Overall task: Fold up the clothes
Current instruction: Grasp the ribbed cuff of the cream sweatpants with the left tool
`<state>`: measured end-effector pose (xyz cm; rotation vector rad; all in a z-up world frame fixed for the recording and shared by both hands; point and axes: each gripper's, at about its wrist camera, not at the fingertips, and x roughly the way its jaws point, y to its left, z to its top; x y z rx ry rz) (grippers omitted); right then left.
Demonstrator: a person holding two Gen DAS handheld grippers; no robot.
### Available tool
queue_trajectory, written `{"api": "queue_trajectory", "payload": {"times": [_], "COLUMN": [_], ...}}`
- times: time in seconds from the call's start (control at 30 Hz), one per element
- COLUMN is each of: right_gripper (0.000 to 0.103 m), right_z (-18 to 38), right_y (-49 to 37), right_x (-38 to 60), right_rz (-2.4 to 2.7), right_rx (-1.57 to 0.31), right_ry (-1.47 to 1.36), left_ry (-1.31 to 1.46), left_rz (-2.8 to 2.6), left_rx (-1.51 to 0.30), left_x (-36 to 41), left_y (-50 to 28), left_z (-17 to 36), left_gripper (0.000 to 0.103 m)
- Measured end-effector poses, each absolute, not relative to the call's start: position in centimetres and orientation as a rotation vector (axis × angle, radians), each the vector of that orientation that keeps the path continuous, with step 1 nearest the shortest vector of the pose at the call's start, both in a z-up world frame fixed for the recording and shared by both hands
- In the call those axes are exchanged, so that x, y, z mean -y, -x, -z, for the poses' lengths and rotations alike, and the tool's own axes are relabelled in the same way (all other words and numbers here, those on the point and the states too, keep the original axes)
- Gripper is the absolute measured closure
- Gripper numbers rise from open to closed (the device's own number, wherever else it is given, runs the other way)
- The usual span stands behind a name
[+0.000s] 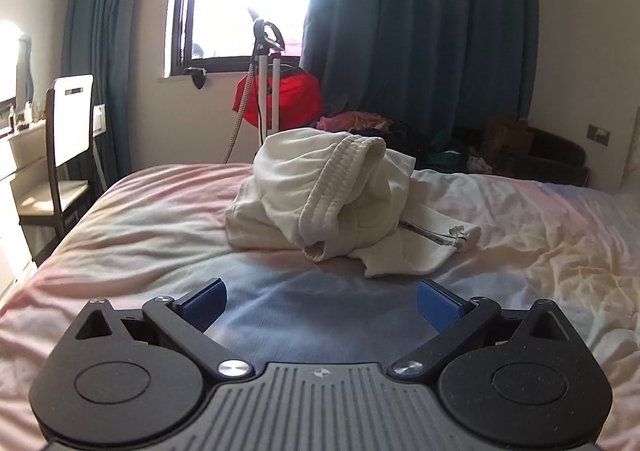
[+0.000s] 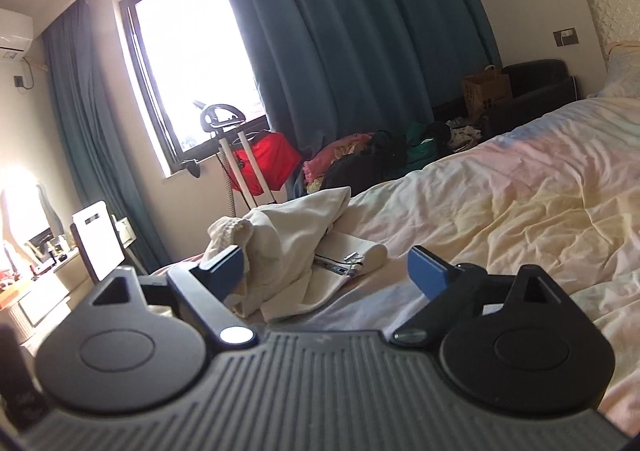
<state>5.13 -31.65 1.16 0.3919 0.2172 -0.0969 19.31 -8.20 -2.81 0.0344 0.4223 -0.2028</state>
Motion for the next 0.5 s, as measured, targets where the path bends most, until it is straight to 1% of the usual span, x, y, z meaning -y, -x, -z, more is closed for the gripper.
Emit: {"api": "queue_trajectory", "payload": {"times": [0.07, 0.17, 0.23, 0.27, 0.3, 0.33, 0.37, 0.43, 0.47, 0.5], "right_gripper": [0.013, 0.013, 0.013, 0.013, 0.013, 0.013, 0.013, 0.014, 0.013, 0.014], "right_z": [-0.5, 0.9, 2.2, 3.0, 3.7, 4.4, 5.1, 6.2, 6.6, 6.8], "right_y": [-5.9, -7.2, -8.3, -9.1, -9.8, -10.4, -10.9, -11.8, -12.1, -12.2], "right_x": [31.9, 32.2, 32.4, 32.6, 32.9, 33.2, 33.6, 34.2, 34.5, 34.7], "right_rz": [0.079, 0.085, 0.117, 0.129, 0.142, 0.156, 0.188, 0.281, 0.314, 0.331], "right_rx": [-0.224, -0.224, -0.255, -0.283, -0.309, -0.332, -0.35, -0.365, -0.365, -0.361], "right_ry": [-0.386, -0.382, -0.371, -0.374, -0.386, -0.405, -0.423, -0.432, -0.433, -0.436], "left_ry": [-0.073, -0.133, -0.167, -0.182, -0.199, -0.216, -0.233, -0.254, -0.252, -0.245], "left_rz": [0.207, 0.21, 0.166, 0.138, 0.103, 0.068, 0.033, -0.029, -0.056, -0.082], "left_rx": [-0.398, -0.36, -0.349, -0.348, -0.34, -0.331, -0.323, -0.279, -0.258, -0.239], "left_x": [10.5, 14.0, 16.2, 17.2, 17.8, 18.4, 19.1, 19.7, 19.5, 19.2], "left_y": [-23.1, -28.7, -32.4, -34.2, -35.6, -37.1, -38.5, -40.5, -41.0, -41.5], "left_z": [2.7, 2.6, 2.7, 2.8, 3.0, 3.1, 3.3, 3.2, 2.9, 2.4], "left_gripper": [0.003, 0.003, 0.006, 0.011, 0.013, 0.017, 0.023, 0.029, 0.039, 0.052]}}
